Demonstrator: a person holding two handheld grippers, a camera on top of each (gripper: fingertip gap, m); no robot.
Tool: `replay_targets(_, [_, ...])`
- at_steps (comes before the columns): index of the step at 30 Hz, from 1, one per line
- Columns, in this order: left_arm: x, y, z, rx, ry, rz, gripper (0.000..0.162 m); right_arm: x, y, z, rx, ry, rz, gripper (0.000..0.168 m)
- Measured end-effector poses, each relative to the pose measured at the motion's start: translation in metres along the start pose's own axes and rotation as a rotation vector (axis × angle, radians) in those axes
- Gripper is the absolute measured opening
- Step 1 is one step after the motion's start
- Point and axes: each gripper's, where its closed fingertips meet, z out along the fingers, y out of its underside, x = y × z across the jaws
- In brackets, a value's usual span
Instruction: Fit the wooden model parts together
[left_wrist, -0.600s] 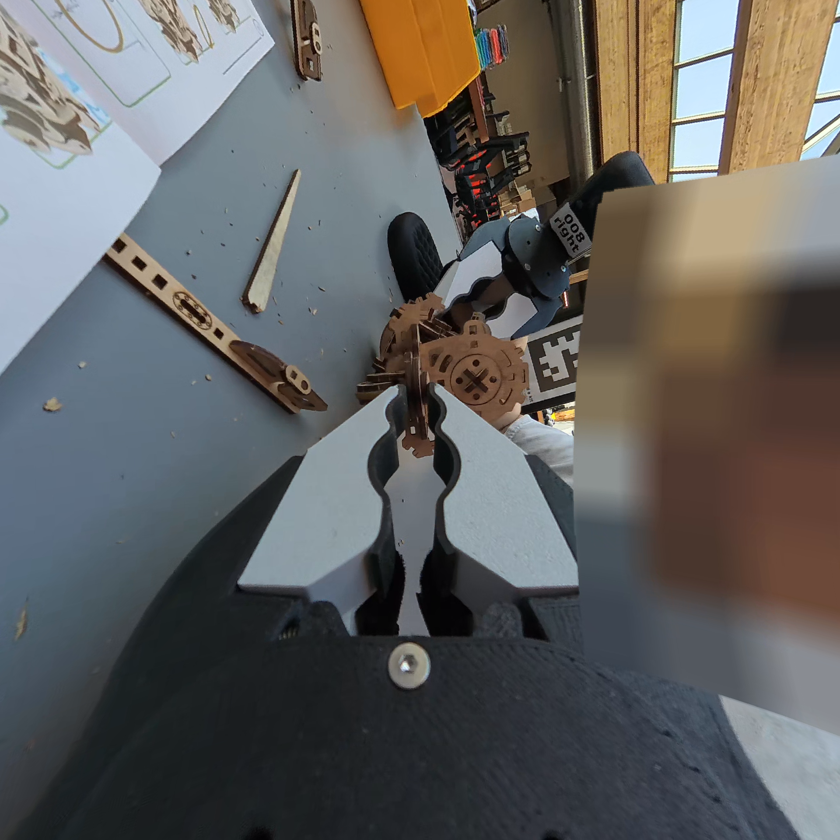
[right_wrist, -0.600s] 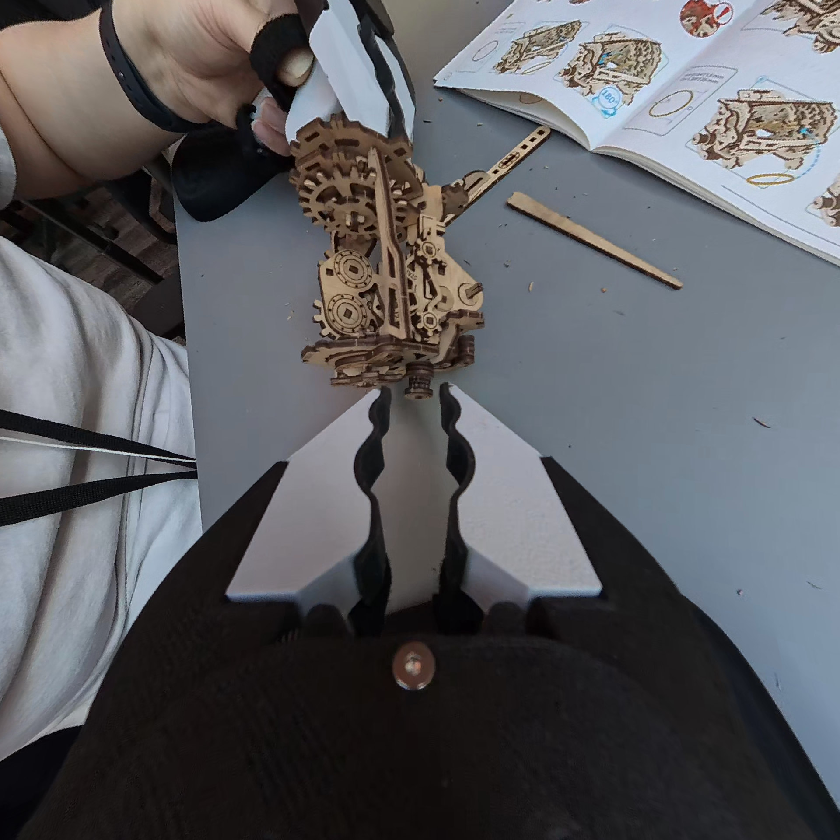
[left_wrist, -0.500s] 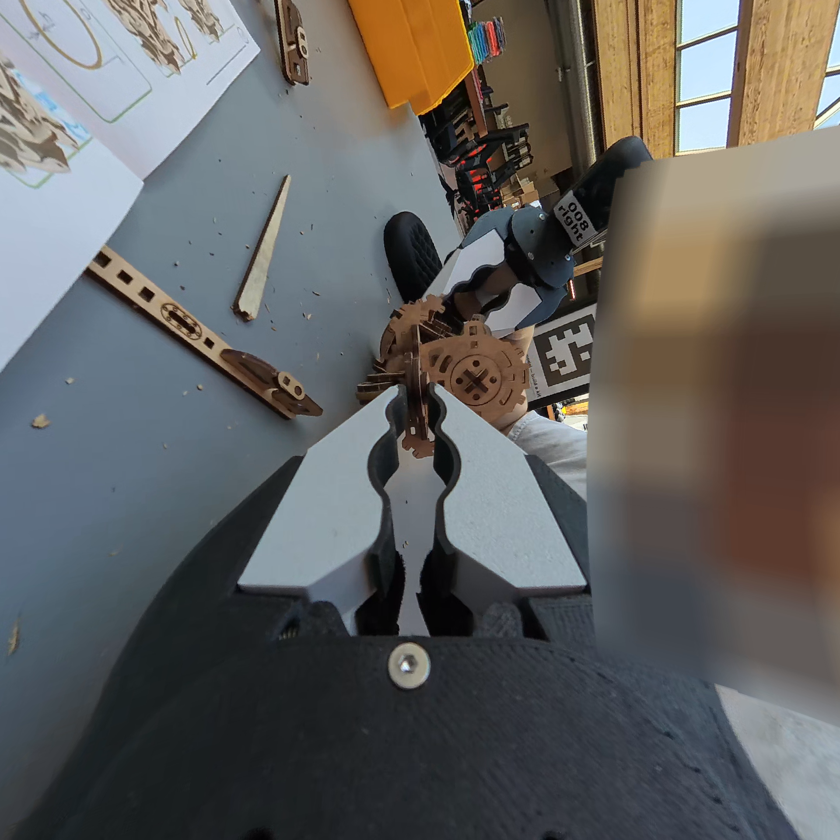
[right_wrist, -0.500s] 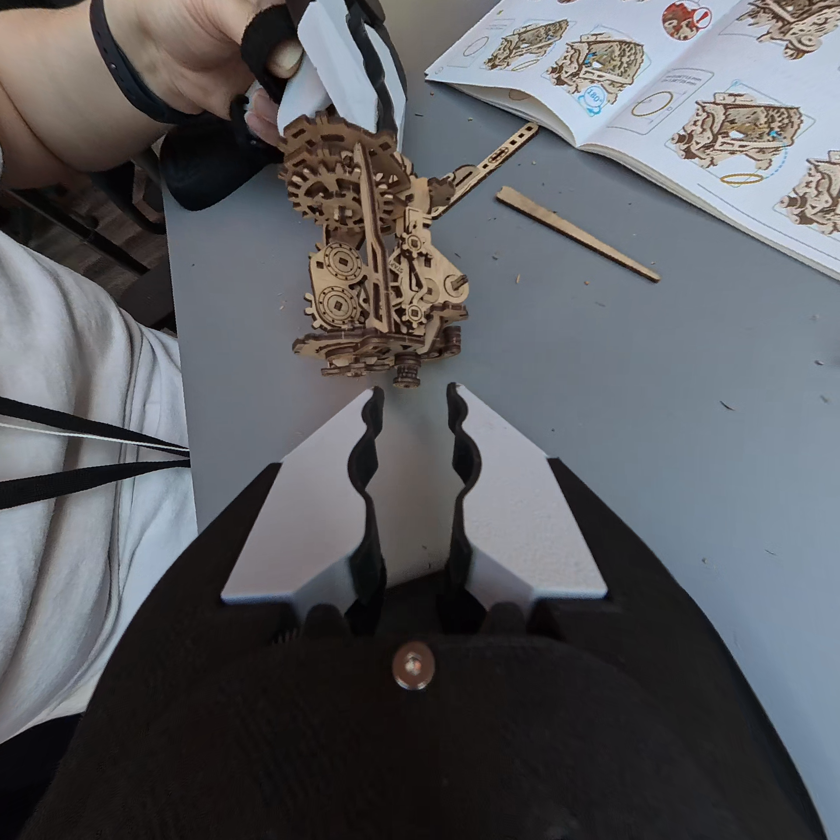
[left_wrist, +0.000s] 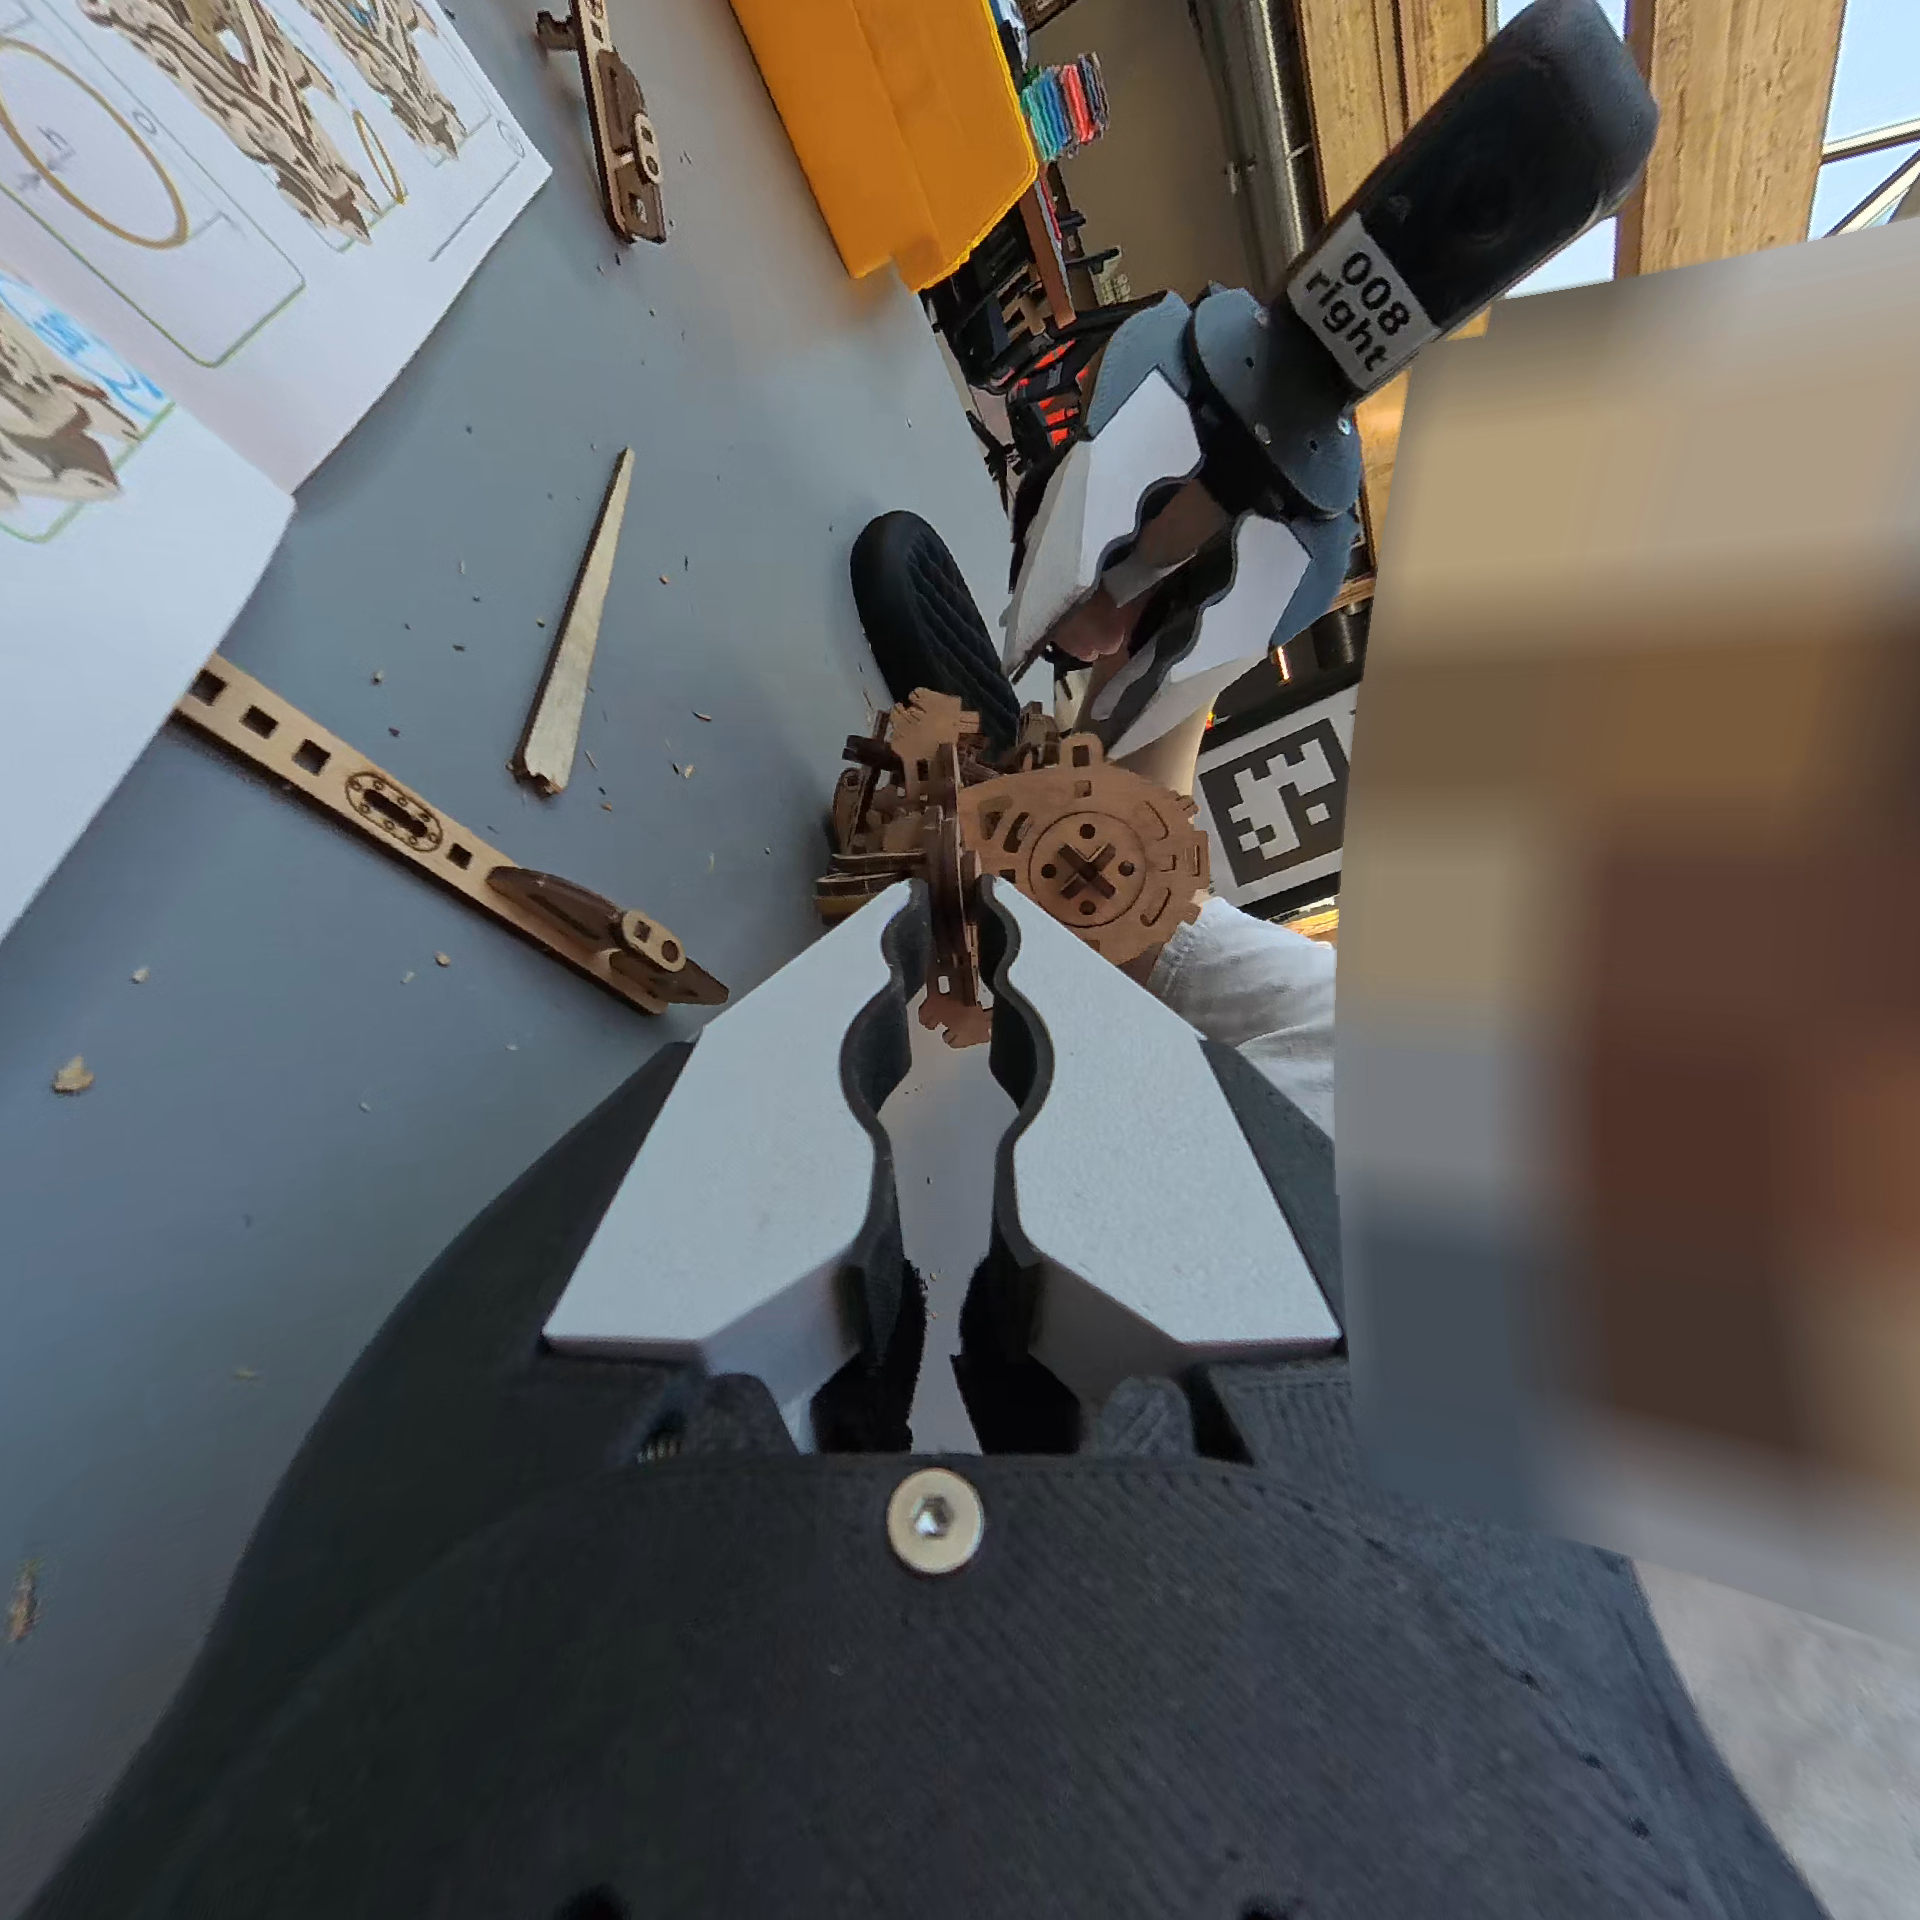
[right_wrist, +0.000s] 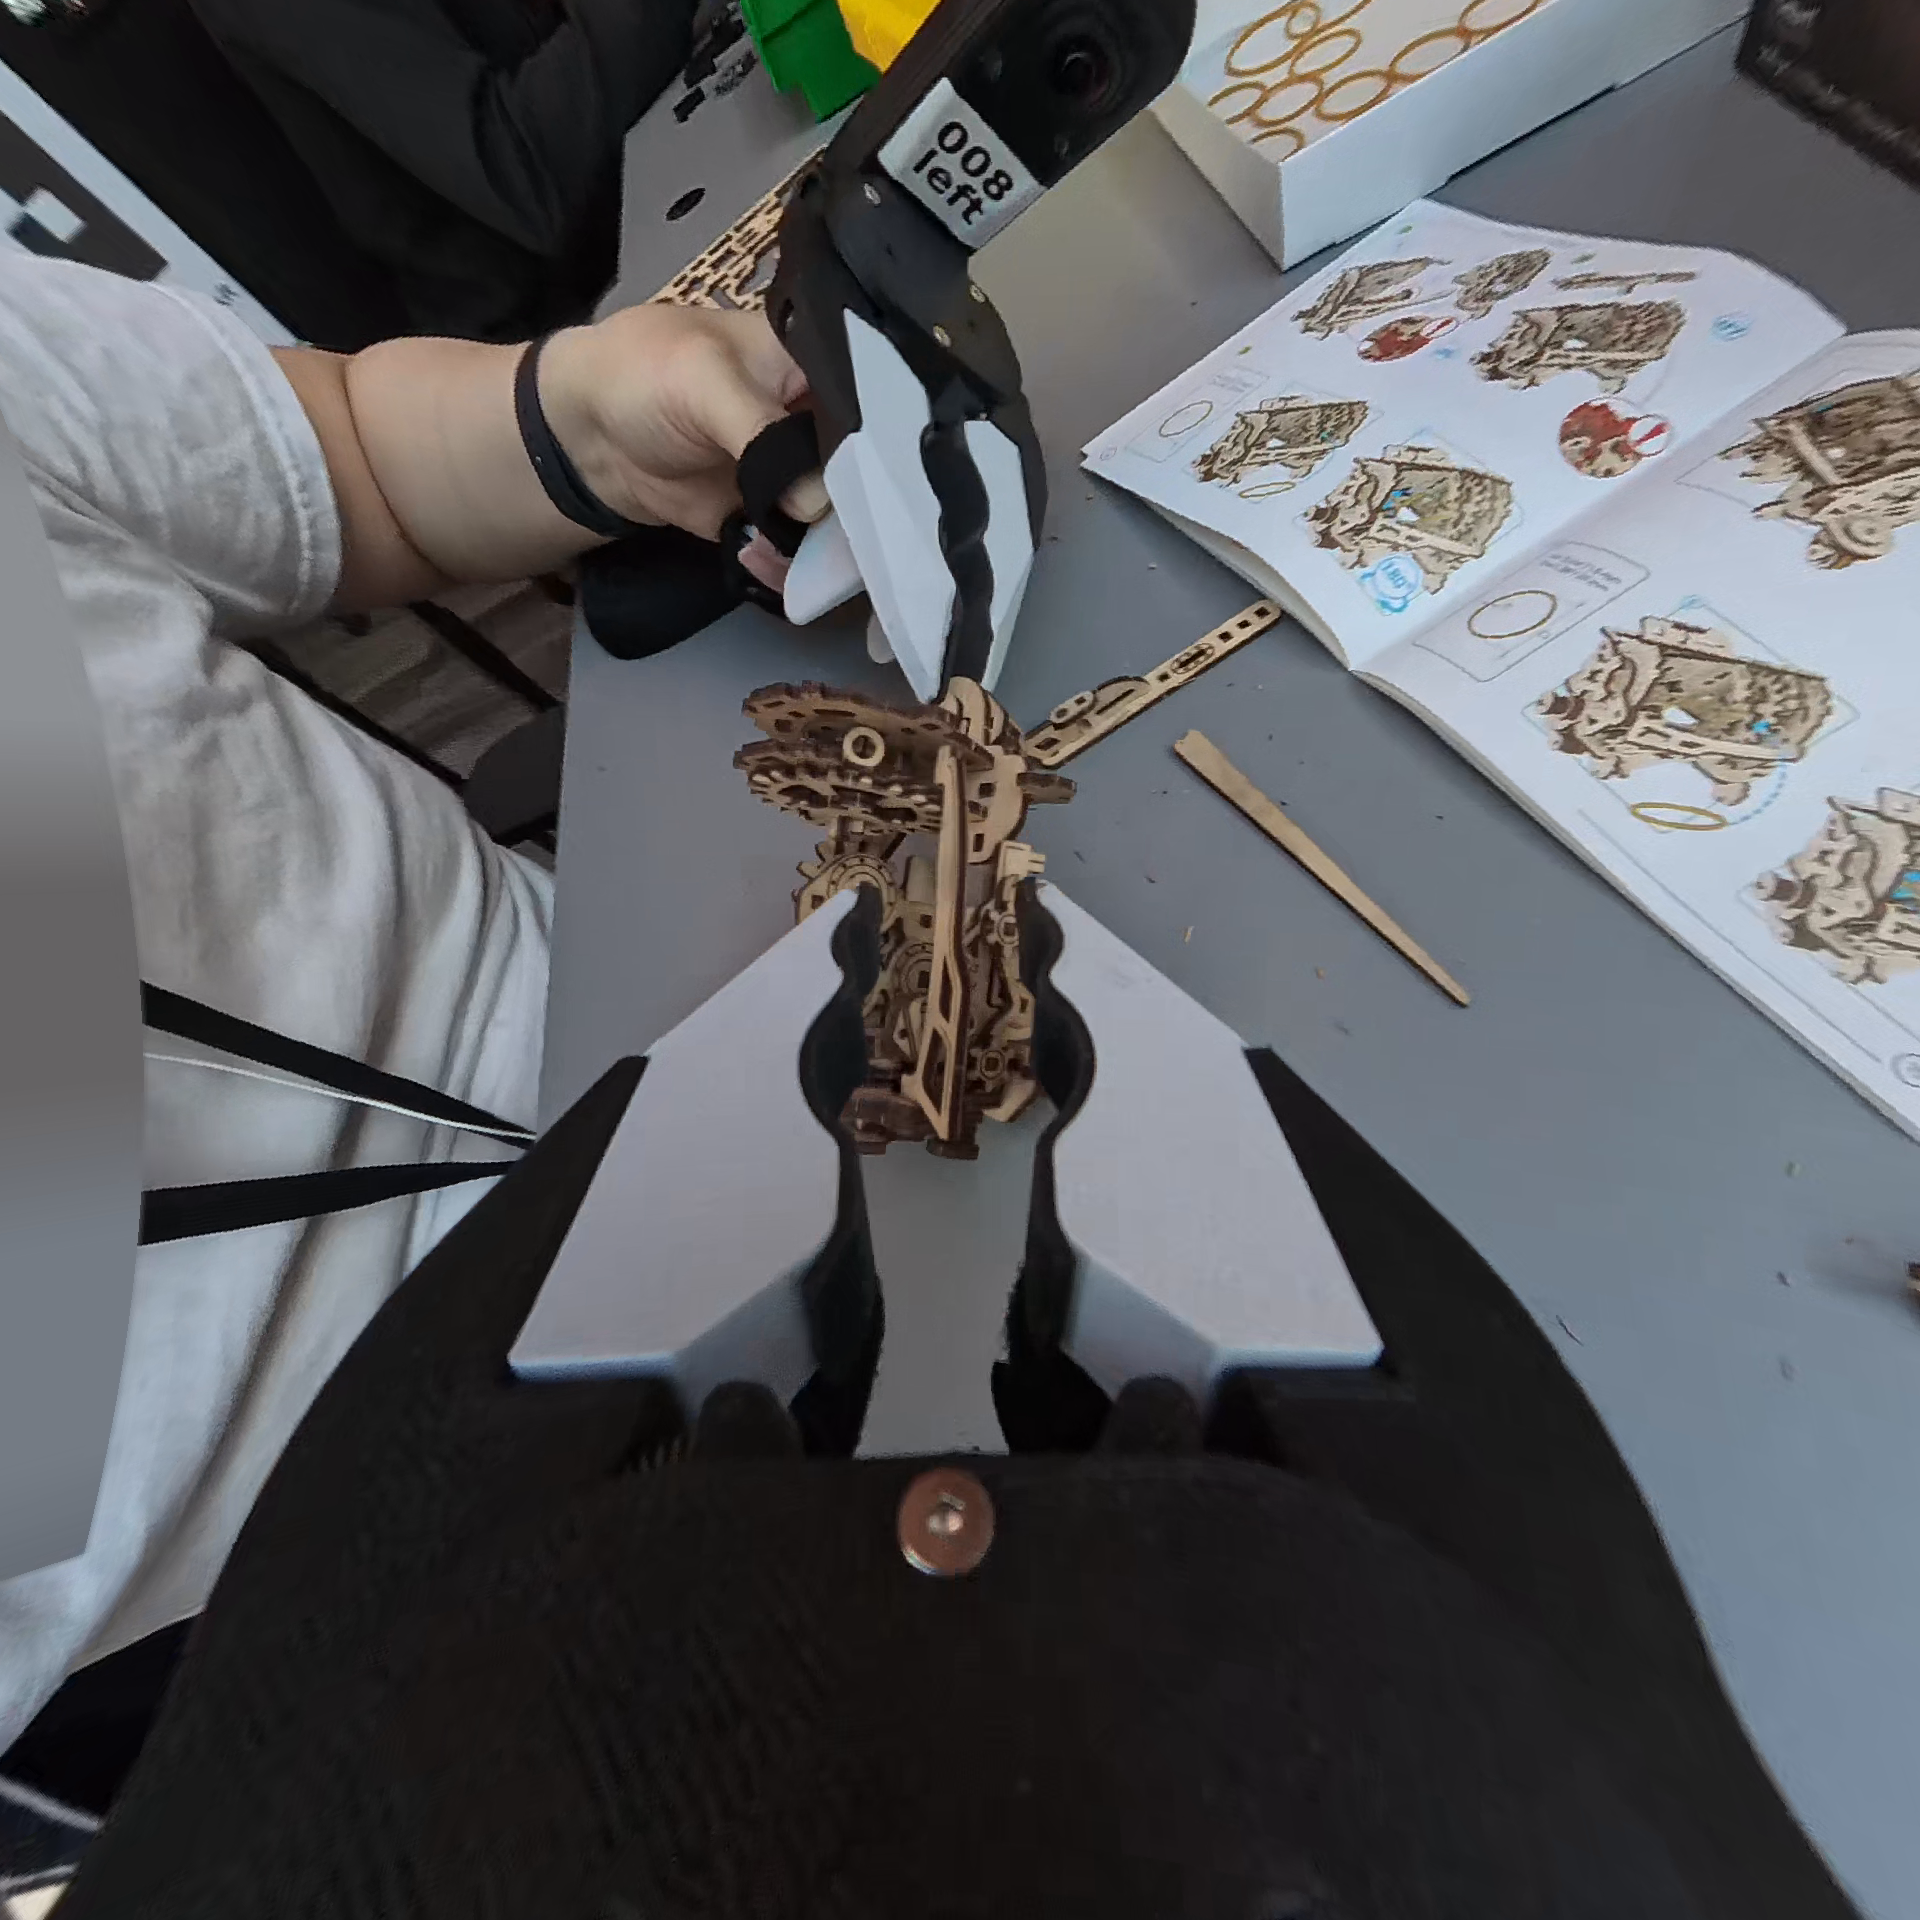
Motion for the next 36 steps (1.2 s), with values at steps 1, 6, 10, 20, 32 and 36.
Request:
replay_targets(1, [0.000, -0.001, -0.001, 0.004, 0.013, -0.016, 0.006, -0.002, -0.001, 0.003, -0.009, -0.057, 0.035, 0.024])
replay_targets(6, [-0.006, -0.003, -0.001, -0.001, 0.014, -0.027, 0.006, 0.003, -0.009, 0.008, -0.006, -0.200, 0.154, 0.010])
replay_targets(10, [-0.010, -0.005, -0.002, -0.005, -0.001, -0.016, 0.006, 0.012, -0.008, 0.011, -0.022, -0.198, 0.166, 0.015])
replay_targets(20, [-0.012, -0.012, -0.003, -0.016, -0.011, 0.018, 0.006, 0.002, -0.005, 0.020, -0.052, -0.334, 0.217, 0.003])
replay_targets(32, [-0.008, -0.015, 0.002, -0.072, -0.044, 0.154, 0.006, 0.004, -0.006, 0.015, 0.010, -0.377, 0.249, 0.002])
replay_targets(36, [-0.007, -0.016, 0.003, -0.089, -0.079, 0.205, 0.006, 0.003, -0.007, 0.013, 0.022, -0.377, 0.241, 0.002])
